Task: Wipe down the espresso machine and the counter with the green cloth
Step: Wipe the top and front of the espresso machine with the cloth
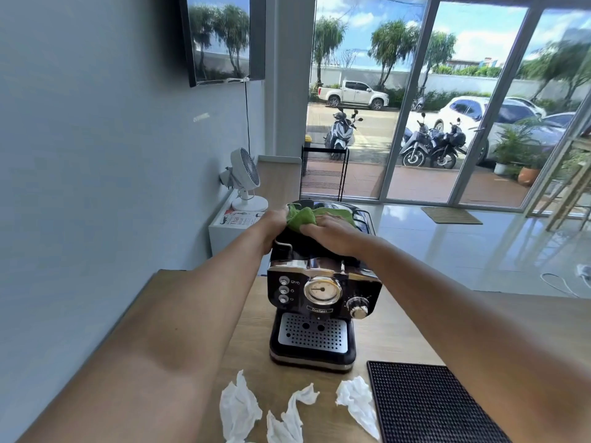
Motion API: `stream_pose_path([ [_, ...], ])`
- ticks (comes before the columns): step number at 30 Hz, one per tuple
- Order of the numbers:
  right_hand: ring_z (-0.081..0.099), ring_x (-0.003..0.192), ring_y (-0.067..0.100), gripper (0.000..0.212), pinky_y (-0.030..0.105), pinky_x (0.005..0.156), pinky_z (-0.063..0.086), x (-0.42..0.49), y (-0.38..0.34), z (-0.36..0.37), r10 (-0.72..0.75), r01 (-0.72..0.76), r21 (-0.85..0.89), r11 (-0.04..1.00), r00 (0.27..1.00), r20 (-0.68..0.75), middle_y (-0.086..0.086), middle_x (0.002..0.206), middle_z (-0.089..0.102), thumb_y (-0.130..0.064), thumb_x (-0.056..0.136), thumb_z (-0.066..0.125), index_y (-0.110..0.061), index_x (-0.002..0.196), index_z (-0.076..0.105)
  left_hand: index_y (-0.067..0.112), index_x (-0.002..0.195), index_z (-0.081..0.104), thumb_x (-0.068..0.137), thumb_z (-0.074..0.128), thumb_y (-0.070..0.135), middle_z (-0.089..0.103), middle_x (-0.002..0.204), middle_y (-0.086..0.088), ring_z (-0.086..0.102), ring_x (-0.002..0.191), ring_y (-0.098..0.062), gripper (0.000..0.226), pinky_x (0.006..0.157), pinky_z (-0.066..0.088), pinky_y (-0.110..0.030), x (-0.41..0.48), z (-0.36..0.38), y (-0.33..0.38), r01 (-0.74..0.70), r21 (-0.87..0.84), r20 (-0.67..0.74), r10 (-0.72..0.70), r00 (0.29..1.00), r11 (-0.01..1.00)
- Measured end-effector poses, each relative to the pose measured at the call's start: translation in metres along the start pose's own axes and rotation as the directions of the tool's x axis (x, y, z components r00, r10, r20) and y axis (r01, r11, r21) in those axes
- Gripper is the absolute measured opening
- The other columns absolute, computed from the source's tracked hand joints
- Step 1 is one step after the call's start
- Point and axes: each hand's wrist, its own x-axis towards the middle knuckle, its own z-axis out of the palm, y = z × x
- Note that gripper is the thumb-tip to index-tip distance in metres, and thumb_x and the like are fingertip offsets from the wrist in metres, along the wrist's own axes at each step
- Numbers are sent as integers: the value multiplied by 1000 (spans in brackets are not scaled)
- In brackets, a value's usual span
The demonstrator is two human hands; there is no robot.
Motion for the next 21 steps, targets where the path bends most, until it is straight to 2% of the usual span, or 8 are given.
stream_pose_path([
  [3,42,132,23,43,27,98,25,-17,-7,-1,-16,16,-5,1000,1000,19,8,141,52,-39,103,35,-11,121,62,14,86,61,101,32,44,63,78,-6,59,68,-19,44,61,46,-26,-6,4,3,8,28,-14,-8,1000,1000],
  [5,42,131,22,44,27,96,24,-25,-7,0,-30,30,13,999,999,38,6,140,53,-42,102,35,-12,121,62,9,95,61,101,34,43,64,87,-8,62,76,-22,43,63,47,-26,-8,5,4,-6,57,-38,8,999,998],
  [7,47,126,22,46,32,101,30,-33,-8,1,-42,40,50,998,998,56,3,131,59,-49,98,37,-14,114,64,4,119,56,100,36,46,62,113,-12,62,104,-26,50,82,50,-31,-7,3,2,-19,92,-63,25,998,996],
  [9,54,111,20,50,40,101,36,-41,-5,0,-65,58,101,993,996,65,3,112,63,-55,90,38,-14,102,63,3,135,47,96,37,50,52,137,-12,51,126,-28,62,105,41,-41,-1,1,-1,-35,118,-66,43,997,992],
  [10,56,103,18,49,41,99,39,-45,-3,-2,-84,75,129,989,994,67,1,104,64,-55,89,38,-13,98,62,5,139,44,95,37,52,48,143,-12,47,130,-29,64,110,37,-44,3,0,-4,-36,121,-60,44,997,992],
  [14,45,66,7,32,30,69,35,-63,6,-5,-113,90,264,960,991,72,-7,71,51,-33,101,46,-14,78,57,6,142,42,101,33,45,42,147,-8,41,135,-27,57,113,32,-43,-14,5,2,-54,150,-65,64,996,987],
  [18,49,69,5,28,31,73,38,-70,14,-1,-134,113,366,924,990,32,-12,72,54,-39,94,50,-23,74,62,5,145,37,103,29,42,36,151,-8,35,139,-25,56,116,27,-40,-14,6,2,-67,187,-70,82,994,980],
  [21,47,56,0,32,20,63,35,-74,10,-3,-85,55,492,869,996,39,-17,58,52,-25,100,51,-20,69,58,4,145,37,104,27,41,36,151,-11,34,139,-26,56,115,25,-37,-12,5,0,-66,180,-58,78,995,981],
])
